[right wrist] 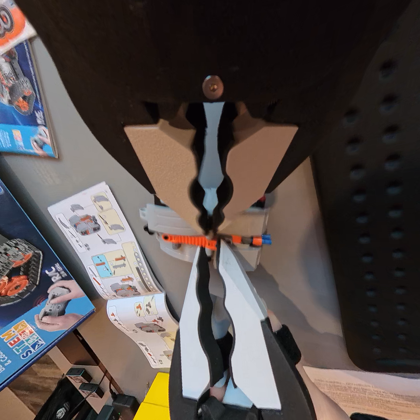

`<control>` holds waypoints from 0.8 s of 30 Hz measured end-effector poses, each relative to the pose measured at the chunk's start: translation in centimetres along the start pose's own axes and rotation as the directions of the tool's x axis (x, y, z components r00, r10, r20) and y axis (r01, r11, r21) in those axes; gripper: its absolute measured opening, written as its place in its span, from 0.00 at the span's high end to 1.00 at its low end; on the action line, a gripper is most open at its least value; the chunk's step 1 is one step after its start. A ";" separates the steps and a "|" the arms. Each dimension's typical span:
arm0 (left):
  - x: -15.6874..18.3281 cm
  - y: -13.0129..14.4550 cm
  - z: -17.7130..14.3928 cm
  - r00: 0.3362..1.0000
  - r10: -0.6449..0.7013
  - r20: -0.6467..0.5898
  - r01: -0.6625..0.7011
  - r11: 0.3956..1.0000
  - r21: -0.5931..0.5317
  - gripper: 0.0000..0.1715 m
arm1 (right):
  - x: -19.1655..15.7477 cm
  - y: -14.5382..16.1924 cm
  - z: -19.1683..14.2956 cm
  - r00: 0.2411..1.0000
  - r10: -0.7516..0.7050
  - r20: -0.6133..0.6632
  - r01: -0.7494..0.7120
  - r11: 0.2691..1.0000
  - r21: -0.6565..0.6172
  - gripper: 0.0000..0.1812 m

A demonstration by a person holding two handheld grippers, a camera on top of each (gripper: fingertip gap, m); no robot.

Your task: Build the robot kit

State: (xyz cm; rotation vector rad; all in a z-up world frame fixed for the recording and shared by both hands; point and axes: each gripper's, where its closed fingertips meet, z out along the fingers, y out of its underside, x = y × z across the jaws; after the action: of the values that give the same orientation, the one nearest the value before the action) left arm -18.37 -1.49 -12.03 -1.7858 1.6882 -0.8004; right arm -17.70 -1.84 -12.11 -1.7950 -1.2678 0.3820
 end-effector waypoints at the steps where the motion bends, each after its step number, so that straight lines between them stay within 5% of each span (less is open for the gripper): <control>1: -1.2 0.4 -0.6 0.998 0.005 0.062 -0.004 1.000 -0.022 0.91 | 0.5 0.6 -0.5 1.000 -0.011 -0.022 0.010 1.000 -0.027 1.00; 3: -3.7 1.9 -2.5 0.985 -0.007 0.173 0.020 0.997 -0.071 0.91 | 1.0 3.1 -1.1 1.000 0.021 -0.018 -0.022 0.998 -0.066 0.99; 5: -2.3 2.0 -2.4 0.997 -0.029 0.075 0.034 0.998 -0.056 0.91 | 0.3 1.7 -2.1 0.990 0.128 0.053 -0.132 0.988 0.077 1.00; 9: -1.4 0.9 -1.2 0.995 0.039 0.088 -0.036 0.999 -0.040 0.91 | 0.5 -1.5 -2.3 0.997 0.062 0.042 -0.070 0.975 0.210 0.99; 11: -1.4 0.9 -1.2 0.996 0.021 0.083 -0.018 0.999 -0.033 0.91 | 0.3 -2.0 -1.5 0.998 0.038 0.045 -0.047 0.978 0.202 0.86; 24: -1.3 0.8 -1.2 0.997 -0.023 0.068 0.021 0.999 0.031 0.91 | 0.6 -1.9 2.5 0.995 -0.085 0.045 0.081 0.992 0.094 0.96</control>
State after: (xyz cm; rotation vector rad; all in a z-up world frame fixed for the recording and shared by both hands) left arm -19.82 -0.21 -11.87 -1.7935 1.6076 -0.7615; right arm -20.26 0.10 -11.84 -1.6593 -1.3328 0.4323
